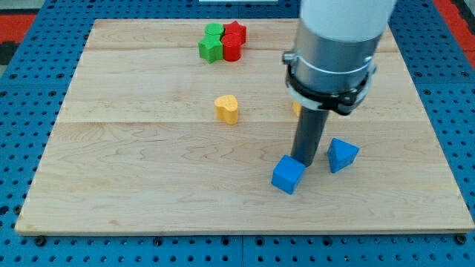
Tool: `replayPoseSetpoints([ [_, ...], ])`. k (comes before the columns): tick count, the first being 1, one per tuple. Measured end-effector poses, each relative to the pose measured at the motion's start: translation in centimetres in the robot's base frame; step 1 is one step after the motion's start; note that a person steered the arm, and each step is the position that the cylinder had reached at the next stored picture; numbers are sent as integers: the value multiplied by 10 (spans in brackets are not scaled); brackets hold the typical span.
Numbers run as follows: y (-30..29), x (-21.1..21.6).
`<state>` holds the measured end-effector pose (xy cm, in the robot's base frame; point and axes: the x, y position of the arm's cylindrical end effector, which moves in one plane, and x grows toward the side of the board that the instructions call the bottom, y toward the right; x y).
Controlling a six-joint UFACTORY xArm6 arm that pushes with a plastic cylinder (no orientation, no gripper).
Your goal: Push the blue triangle to the top right of the blue cube
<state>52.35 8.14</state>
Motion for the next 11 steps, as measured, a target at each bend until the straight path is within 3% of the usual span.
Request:
replayPoseSetpoints([
  [2,61,71],
  [3,-5,52],
  [4,-14,40],
  [6,189,23],
  [7,162,-16],
  [8,62,-9],
  [9,9,-10],
  [10,20,-16],
  [11,-17,-15],
])
